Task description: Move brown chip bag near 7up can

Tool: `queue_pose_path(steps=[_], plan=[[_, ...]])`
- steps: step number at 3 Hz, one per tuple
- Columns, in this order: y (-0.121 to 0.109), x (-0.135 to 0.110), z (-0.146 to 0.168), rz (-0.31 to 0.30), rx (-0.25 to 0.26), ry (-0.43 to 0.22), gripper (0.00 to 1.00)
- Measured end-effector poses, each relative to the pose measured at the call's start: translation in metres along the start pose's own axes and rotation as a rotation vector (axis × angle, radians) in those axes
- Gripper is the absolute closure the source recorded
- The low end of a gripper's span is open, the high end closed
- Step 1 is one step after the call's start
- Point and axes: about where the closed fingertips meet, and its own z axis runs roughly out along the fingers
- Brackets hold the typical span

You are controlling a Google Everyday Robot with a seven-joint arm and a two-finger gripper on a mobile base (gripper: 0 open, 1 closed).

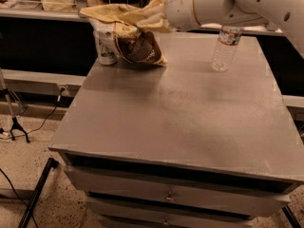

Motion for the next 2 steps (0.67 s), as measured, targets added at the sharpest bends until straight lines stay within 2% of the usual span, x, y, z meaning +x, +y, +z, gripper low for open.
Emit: queue_pose_path(steps=[1, 2], plan=[[0.0011, -0.0027, 0.0031, -0.002, -0.005, -0.005, 0.00], [0.0011, -0.0027, 0.0031, -0.002, -0.005, -0.005, 0.00]])
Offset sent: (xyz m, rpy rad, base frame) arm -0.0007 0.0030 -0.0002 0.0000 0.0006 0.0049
